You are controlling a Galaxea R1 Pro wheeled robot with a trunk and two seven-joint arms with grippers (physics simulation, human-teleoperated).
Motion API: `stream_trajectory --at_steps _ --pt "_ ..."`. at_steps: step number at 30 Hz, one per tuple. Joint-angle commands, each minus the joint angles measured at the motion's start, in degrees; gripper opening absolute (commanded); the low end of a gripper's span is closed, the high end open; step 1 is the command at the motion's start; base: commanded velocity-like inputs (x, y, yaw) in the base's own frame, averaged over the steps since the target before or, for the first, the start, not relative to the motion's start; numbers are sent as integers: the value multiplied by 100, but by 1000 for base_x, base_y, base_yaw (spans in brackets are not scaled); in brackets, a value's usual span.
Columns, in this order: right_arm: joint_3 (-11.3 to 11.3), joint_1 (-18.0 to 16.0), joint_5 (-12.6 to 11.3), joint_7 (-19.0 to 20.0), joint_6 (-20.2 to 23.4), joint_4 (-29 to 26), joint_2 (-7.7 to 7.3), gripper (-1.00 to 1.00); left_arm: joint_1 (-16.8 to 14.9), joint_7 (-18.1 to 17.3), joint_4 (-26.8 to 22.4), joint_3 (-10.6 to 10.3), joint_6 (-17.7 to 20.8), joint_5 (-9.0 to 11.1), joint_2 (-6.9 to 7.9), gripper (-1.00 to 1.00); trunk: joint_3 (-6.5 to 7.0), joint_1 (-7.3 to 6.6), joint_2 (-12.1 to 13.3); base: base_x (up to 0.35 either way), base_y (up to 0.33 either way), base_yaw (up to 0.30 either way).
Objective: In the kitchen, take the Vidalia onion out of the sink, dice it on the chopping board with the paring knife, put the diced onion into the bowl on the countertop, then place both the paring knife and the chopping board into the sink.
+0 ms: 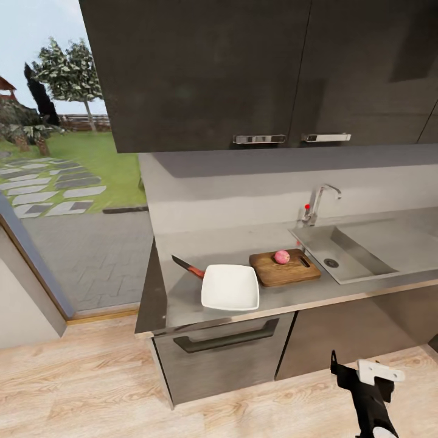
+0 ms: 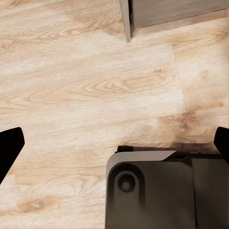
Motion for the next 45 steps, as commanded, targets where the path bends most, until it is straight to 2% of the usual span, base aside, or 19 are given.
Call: stream_trajectory --at_steps 1,5,19,24,29,34,37,39,42,45 --pt "3 -49 48 -29 95 -25 -2 100 -2 38 -7 -31 -27 61 8 100 -10 4 -11 0 0 0" --pt "5 -336 51 -128 402 -60 -6 100 -2 38 -5 -31 -25 61 6 100 -10 4 -11 0 0 0" --pt "14 -2303 45 -299 2132 -69 -8 100 -2 38 55 -31 -27 55 -64 100 -10 4 -11 0 0 0" --pt "44 -2762 44 -327 2504 -54 -2 100 -2 38 55 -31 -27 53 -64 100 -10 4 -11 0 0 0" --pt "72 -3361 44 -351 2974 -28 10 100 -2 38 55 -31 -27 53 -65 100 -10 4 -11 0 0 0" --pt "408 -3985 49 -362 3417 55 17 100 -2 38 57 -31 -26 53 -65 100 -10 4 -11 0 0 0" --pt "669 -4526 52 -436 3677 311 32 100 -2 38 62 -31 -21 53 -65 100 -10 4 -11 0 0 0" --pt "730 -4782 49 -472 3745 497 47 100 -2 38 62 -31 -20 52 -65 100 -10 4 -11 0 0 0" --pt "814 -5485 45 -518 3829 1199 151 100 -2 36 63 -31 -19 52 -65 100 -10 4 -11 0 0 0" --pt "838 -6027 43 -529 3847 1898 280 100 -2 36 64 -30 -18 52 -65 100 -10 4 -11 0 0 0"
